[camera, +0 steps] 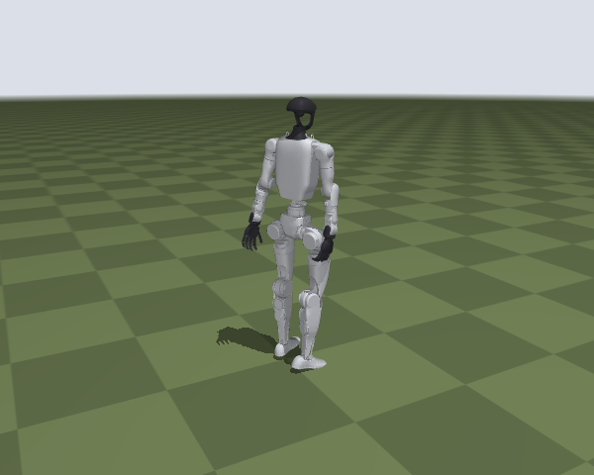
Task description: In place motions
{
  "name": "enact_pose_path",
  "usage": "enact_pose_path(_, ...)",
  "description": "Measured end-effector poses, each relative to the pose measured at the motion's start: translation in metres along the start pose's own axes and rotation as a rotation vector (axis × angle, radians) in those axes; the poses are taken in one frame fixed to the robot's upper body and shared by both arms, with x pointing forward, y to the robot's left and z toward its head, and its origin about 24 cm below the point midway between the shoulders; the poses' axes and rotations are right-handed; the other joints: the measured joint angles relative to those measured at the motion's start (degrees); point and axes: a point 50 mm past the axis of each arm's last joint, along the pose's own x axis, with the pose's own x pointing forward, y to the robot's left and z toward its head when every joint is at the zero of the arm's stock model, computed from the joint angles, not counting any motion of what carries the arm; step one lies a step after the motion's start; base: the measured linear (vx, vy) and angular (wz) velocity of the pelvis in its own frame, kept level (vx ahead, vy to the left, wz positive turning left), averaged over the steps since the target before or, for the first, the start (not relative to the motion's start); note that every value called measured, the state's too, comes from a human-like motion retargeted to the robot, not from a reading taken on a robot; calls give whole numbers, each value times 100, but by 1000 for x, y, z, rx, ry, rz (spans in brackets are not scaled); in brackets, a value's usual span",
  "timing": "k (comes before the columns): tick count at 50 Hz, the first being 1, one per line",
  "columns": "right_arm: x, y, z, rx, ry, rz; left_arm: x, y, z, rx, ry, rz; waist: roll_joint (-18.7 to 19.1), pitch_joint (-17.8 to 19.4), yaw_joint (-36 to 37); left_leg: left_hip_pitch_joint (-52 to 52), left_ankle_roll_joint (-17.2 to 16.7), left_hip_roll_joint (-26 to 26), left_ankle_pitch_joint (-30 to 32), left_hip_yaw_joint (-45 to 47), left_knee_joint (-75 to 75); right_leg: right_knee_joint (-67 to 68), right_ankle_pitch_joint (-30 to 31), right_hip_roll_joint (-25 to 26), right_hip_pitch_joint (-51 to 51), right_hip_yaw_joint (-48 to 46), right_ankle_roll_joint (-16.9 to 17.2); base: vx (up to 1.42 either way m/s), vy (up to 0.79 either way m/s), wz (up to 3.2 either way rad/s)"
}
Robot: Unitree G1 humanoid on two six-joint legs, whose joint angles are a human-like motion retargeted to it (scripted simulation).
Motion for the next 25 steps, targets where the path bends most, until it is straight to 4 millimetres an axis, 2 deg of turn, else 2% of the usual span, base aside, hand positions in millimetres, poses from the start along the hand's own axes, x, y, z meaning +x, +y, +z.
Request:
enact_pose_path(7, -5, 0, 32, -213, -166, -60, -1, -12, -14, -76, 61, -44, 42, -95, -94, 261, 194, -60, 32, 43, -117, 137, 125, -20, 102, 160, -355, 9, 18, -16)
enact_pose_path(10, -5, -5, 34, -265, -200, -95, -2, -7, -12, -27, 86, -53, 22, -76, -108, 336, 289, -92, 38, -24, -90, 306, 301, -60, 131, 204, -564, 6, 18, 8)
enact_pose_path(12, -5, -9, 29, -257, -180, -121, -2, 1, -2, 21, 70, -40, 17, -7, -38, 415, 339, -79, 42, -9, -81, 505, 492, -81, 130, 224, -764, 3, 20, -13)
enact_pose_path(15, -2, -13, 18, -218, -151, -140, -2, 13, 23, 86, 14, -13, 63, 174, 62, 578, 397, 1, 63, 16, -81, 994, 1026, -86, 94, 259, -1139, 2, 17, -24)
enact_pose_path(18, 1, -19, 1, -167, -120, -153, -5, 18, 57, 111, -63, -18, 154, 342, 119, 752, 430, 137, 86, 172, -128, 2320, 2226, -228, -350, 390, -1609, 1, 21, -38)
enact_pose_path(20, 1, -26, -8, -120, -89, -167, -11, 21, 88, 100, -138, -35, -272, 729, 42, 1091, 521, -431, -52, 201, -41, 4904, 2370, -1048, -1174, 1032, -1811, 14, 1, 4)
enact_pose_path(21, 1, -29, -13, -90, -72, -172, -14, 22, 104, 90, -190, -45, -373, 855, -106, 1241, 518, -562, -115, 104, -26, 5786, 2370, -1149, -1440, 1338, -1996, 31, -6, 61)
enact_pose_path(22, 1, -31, -18, -59, -54, -174, -19, 25, 121, 81, -245, -55, -453, 964, -278, 1365, 530, -676, -157, -2, -28, 6546, 2370, -1142, -1687, 1676, -2143, 34, 5, 101)
enact_pose_path(23, 1, -32, -25, -26, -34, -171, -24, 28, 138, 77, -307, -68, -490, 1038, -498, 1434, 570, -752, -159, -129, -61, 7059, 2370, -918, -1895, 2080, -2214, 17, 20, 104)
enact_pose_path(25, 2, -34, -39, 42, 13, -148, -37, 36, 171, 69, -427, -83, -463, 1151, -861, 1431, 689, -788, -83, -248, -127, 7749, 2370, -756, -2391, 2496, -2237, -6, 37, 89)
